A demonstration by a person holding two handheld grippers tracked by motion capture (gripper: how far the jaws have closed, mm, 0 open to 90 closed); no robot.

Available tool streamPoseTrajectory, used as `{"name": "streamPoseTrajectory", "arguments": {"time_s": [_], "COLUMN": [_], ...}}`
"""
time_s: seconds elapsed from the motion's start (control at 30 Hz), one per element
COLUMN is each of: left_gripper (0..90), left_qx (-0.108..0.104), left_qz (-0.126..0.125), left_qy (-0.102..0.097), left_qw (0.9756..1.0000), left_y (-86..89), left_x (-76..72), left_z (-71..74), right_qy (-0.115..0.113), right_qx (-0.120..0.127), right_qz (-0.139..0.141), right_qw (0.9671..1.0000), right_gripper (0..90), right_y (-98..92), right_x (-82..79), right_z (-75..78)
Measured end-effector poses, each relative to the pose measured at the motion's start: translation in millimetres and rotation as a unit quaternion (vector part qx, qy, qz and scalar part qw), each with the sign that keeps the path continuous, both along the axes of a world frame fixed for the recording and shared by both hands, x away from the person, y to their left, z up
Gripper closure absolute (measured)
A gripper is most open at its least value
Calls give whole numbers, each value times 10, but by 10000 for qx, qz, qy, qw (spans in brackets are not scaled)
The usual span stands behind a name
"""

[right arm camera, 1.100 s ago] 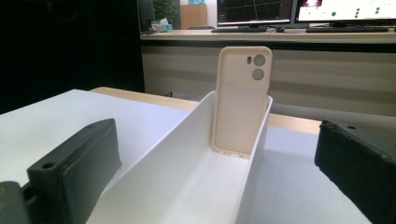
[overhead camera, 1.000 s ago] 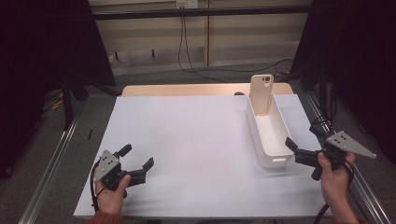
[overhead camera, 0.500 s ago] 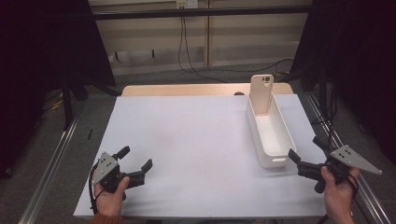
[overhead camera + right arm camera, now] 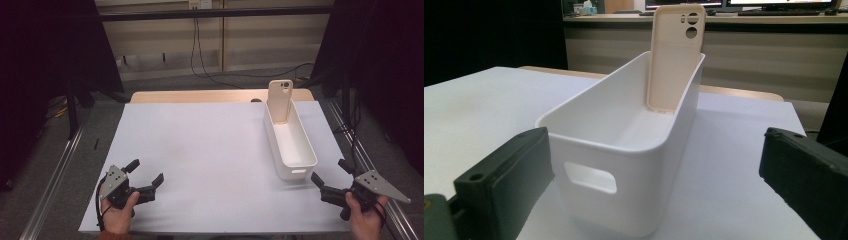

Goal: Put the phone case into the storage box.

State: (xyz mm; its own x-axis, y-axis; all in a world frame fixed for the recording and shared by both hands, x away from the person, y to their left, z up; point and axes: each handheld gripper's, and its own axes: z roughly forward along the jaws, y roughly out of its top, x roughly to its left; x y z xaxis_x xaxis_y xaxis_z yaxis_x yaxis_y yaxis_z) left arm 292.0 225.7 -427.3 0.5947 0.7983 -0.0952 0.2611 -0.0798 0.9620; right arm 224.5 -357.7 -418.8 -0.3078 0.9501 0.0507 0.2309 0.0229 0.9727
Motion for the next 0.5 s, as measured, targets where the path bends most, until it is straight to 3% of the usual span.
{"name": "streamPoseTrajectory", "arguments": {"time_s": [0.1,0.5], "left_gripper": [31,31], "left_qx": [31,-60], "left_qz": [69,108], "left_qy": [61,-77], "left_qw": [10000,9999], "left_y": [42,24], "left_x": [-47,-64], "left_z": [-13,24], "right_qy": [-67,65], "right_qx": [-19,10], "right_qz": [-79,-120], "right_qw": [9999,9999], "right_gripper": [3,4], "right_y": [-3,-27], "right_x": [-59,-129], "right_z": [-11,-135]}}
